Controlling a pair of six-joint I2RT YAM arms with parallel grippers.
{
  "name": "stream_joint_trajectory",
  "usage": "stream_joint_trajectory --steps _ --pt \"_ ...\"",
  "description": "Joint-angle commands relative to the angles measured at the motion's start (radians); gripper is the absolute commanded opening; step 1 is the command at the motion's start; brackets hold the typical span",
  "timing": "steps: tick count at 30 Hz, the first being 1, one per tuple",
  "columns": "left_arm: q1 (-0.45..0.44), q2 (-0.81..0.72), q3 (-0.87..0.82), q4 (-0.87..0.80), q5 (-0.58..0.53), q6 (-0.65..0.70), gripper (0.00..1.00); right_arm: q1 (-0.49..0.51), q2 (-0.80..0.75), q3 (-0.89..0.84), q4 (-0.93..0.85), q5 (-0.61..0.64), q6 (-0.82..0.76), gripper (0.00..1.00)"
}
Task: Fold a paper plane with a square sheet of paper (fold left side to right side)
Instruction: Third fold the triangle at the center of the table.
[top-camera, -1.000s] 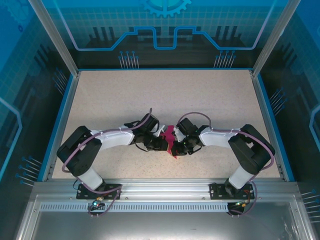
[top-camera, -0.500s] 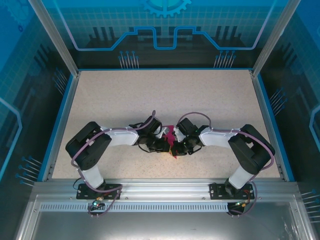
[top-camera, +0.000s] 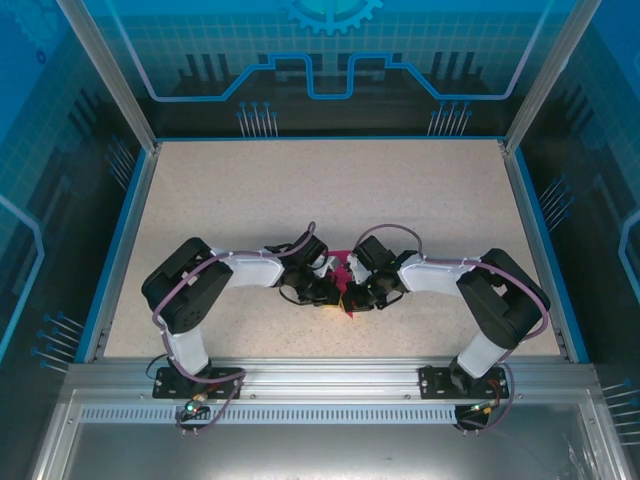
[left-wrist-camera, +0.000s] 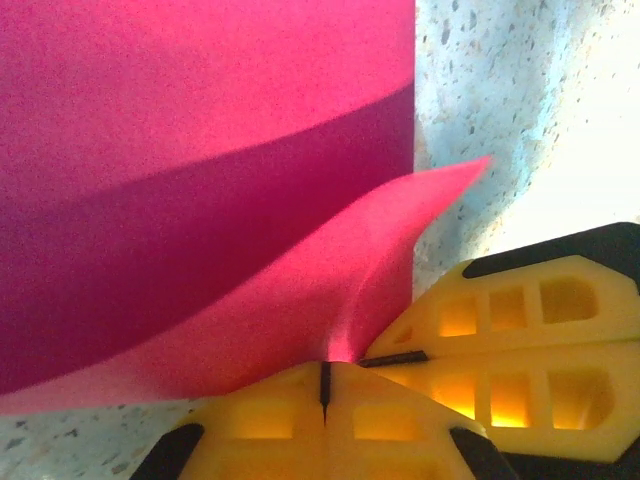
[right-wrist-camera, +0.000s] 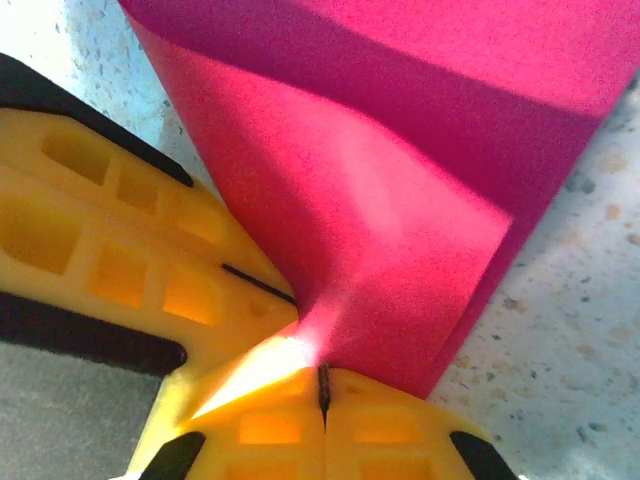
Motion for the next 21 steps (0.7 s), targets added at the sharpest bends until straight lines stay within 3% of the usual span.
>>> stream_joint_trajectory --steps 1,21 --pt "0.036 0.028 0.011 -0.057 -0.143 0.027 0.00 0.005 0.037 -0.037 -0.139 0.112 -0.017 0.00" --pt "0.225 0.037 0.032 -0.175 -0.245 0.181 0.00 0.006 0.018 -0.038 -0.180 0.120 -0.026 0.00"
